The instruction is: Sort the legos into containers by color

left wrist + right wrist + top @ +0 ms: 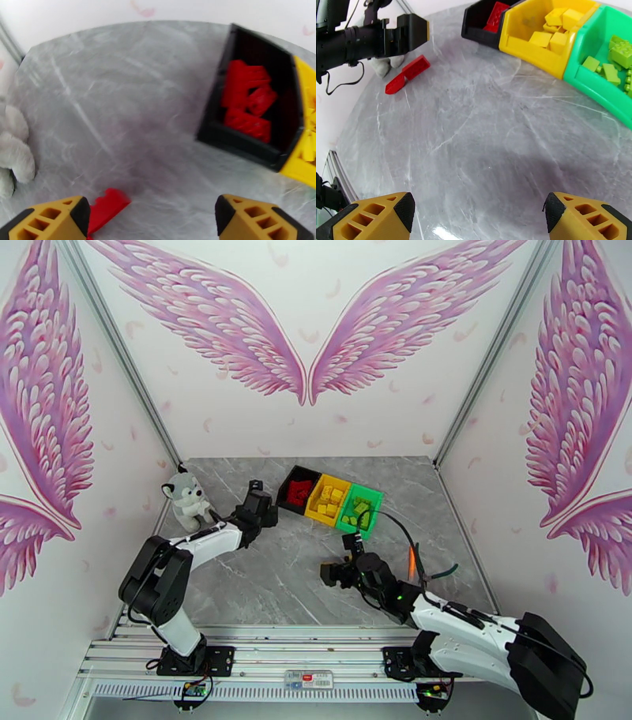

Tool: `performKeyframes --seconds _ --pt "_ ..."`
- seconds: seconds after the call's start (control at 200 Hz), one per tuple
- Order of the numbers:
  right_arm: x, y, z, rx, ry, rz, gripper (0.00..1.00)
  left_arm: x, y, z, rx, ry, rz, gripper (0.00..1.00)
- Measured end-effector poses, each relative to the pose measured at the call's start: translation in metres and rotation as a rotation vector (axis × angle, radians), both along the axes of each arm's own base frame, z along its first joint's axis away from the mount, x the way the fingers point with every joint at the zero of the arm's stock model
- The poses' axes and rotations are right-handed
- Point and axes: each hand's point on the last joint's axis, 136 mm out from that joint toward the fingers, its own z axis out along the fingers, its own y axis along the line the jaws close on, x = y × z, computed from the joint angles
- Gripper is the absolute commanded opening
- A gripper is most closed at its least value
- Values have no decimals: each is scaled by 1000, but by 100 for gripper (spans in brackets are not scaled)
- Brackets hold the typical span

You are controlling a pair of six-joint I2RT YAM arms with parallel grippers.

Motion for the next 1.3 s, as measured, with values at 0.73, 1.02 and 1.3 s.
performKeyframes --seconds 0.73,1.02,1.3 --pt "5 45 -5 27 32 104 90 18 14 -55 -106 111 20 81" --pt "5 45 -3 31 27 104 90 13 -6 -55 -87 123 -45 59" --pt "5 45 -3 31 28 104 90 8 -16 -62 -56 146 -67 43"
